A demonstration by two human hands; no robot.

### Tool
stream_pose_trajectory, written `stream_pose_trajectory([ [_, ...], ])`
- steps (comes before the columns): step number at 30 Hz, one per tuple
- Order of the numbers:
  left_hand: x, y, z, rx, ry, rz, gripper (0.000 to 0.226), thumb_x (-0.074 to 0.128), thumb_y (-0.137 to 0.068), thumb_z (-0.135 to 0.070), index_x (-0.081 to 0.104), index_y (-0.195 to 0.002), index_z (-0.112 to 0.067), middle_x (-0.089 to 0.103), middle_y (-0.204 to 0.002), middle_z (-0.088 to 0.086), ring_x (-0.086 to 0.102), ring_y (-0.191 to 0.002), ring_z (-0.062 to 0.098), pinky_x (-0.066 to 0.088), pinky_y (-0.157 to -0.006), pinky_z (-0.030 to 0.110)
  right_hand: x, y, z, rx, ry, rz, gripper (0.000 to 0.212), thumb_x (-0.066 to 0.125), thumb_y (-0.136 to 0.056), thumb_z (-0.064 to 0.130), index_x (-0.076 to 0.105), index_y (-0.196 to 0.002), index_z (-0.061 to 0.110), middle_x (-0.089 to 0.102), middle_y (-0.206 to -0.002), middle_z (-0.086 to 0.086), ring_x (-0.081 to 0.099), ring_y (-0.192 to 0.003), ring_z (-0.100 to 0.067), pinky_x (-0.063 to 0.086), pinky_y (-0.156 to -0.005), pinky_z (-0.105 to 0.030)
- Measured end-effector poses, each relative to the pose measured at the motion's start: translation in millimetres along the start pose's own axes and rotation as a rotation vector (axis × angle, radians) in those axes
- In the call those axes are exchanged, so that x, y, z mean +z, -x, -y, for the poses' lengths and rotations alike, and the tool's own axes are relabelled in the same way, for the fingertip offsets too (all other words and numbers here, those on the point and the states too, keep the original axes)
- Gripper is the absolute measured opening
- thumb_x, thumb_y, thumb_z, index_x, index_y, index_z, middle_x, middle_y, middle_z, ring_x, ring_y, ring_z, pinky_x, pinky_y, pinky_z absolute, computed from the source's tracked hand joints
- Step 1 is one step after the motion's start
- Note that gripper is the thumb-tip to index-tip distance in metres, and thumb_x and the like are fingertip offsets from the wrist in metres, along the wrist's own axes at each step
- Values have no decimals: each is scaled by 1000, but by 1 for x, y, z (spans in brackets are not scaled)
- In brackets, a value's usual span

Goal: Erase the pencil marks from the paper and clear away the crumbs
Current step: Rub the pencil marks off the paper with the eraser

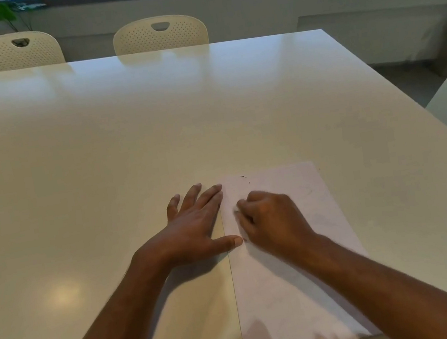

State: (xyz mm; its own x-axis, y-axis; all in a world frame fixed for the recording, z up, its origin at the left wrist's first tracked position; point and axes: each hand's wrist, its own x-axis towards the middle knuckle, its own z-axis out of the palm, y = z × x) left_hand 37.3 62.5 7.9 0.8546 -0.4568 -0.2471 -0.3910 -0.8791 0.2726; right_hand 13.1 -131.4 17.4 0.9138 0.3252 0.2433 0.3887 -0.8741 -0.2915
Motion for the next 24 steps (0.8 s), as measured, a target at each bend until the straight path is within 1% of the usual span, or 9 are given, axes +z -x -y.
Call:
stream_pose_trajectory([
  [2,1,-1,1,2,-5,-1,109,41,-81,-84,-4,-160,-24,-18,-164,-17,-30,-147,9,-17,-119,46,-6,1,-7,17,-7,11,28,51,-94,32,72,-80,19,59,-70,3,57,-61,-19,49,-57,-33],
  [5,2,-1,2,4,-4,-4,110,39,-79,-86,-4,-160,-25,-16,-165,-18,-29,-147,9,-17,-119,47,-12,-17,-37,213,65,-116,28,52,-92,31,73,-79,17,63,-72,0,62,-66,-24,51,-61,-32],
  [6,2,-1,2,5,-3,-3,111,37,-77,-87,-4,-160,-25,-16,-165,-18,-29,-147,10,-16,-119,47,-12,-17,-35,212,70,-122,28,53,-91,28,72,-77,15,62,-71,-1,62,-64,-25,51,-61,-33],
  [10,1,-1,2,7,-7,10,113,32,-75,-89,-5,-160,-25,-19,-164,-16,-30,-147,11,-16,-119,46,-2,4,11,-53,-32,26,27,53,-96,27,71,-80,16,58,-69,3,54,-56,-15,51,-56,-33],
  [12,1,-1,1,4,-8,6,109,39,-81,-85,-4,-160,-24,-18,-164,-16,-30,-147,11,-16,-119,46,-5,-9,-1,-6,8,8,30,49,-98,31,74,-87,18,62,-73,3,57,-60,-15,51,-60,-32],
  [15,2,-2,1,-3,-7,-2,107,44,-82,-82,-4,-160,-26,-17,-164,-17,-29,-147,10,-17,-119,46,-9,-26,-24,150,91,-110,27,52,-92,28,75,-83,16,63,-73,-1,61,-63,-24,51,-60,-32],
  [19,3,-2,2,11,2,1,109,40,-80,-85,-5,-160,-25,-19,-164,-16,-32,-146,10,-17,-119,45,-3,-7,14,-71,-10,39,24,56,-95,25,73,-82,15,60,-69,2,55,-56,-14,49,-57,-29],
  [22,2,-1,1,-1,-7,5,107,43,-83,-82,-5,-160,-26,-18,-164,-17,-30,-146,10,-17,-119,46,-7,-23,-12,64,57,-31,32,49,-96,32,75,-90,16,66,-78,0,63,-66,-21,54,-64,-34],
  [24,2,-1,0,-6,-7,0,107,44,-83,-82,-4,-160,-26,-17,-164,-17,-29,-147,9,-17,-119,46,-9,-26,-26,176,96,-100,29,51,-93,29,75,-86,14,65,-76,-2,63,-65,-26,53,-62,-34],
])
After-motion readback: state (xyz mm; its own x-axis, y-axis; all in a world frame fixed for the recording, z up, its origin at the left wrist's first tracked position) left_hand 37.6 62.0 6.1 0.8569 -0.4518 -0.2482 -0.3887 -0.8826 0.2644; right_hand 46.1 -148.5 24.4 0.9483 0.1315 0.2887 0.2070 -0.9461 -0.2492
